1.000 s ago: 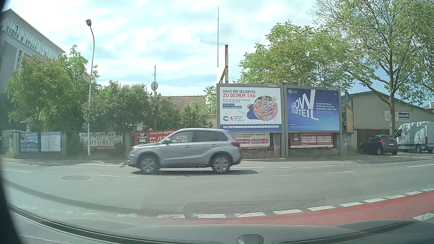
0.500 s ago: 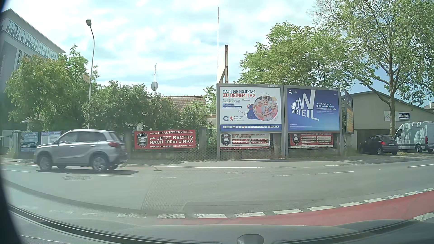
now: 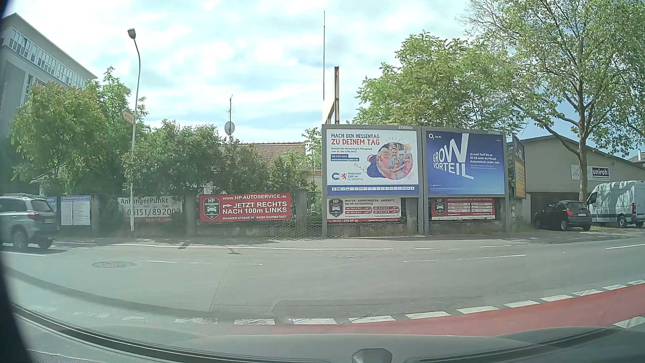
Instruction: Follow the waypoints while adhering to traffic rules and regulations
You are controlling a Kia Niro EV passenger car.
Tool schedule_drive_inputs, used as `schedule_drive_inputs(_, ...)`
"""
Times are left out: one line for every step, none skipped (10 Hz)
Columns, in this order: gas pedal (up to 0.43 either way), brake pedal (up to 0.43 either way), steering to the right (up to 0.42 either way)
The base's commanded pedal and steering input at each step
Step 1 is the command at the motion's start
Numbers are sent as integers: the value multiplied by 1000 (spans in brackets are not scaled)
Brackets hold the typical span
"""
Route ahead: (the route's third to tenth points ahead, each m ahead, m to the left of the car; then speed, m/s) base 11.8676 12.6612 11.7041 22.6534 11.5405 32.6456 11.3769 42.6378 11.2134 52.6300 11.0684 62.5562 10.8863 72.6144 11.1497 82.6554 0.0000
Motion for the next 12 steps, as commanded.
schedule_drive_inputs(0,207,-154)
schedule_drive_inputs(0,213,-154)
schedule_drive_inputs(0,207,-154)
schedule_drive_inputs(0,207,-154)
schedule_drive_inputs(0,213,-154)
schedule_drive_inputs(0,207,-154)
schedule_drive_inputs(0,213,-152)
schedule_drive_inputs(0,213,-148)
schedule_drive_inputs(0,213,-142)
schedule_drive_inputs(0,213,-141)
schedule_drive_inputs(0,213,-142)
schedule_drive_inputs(0,213,-142)
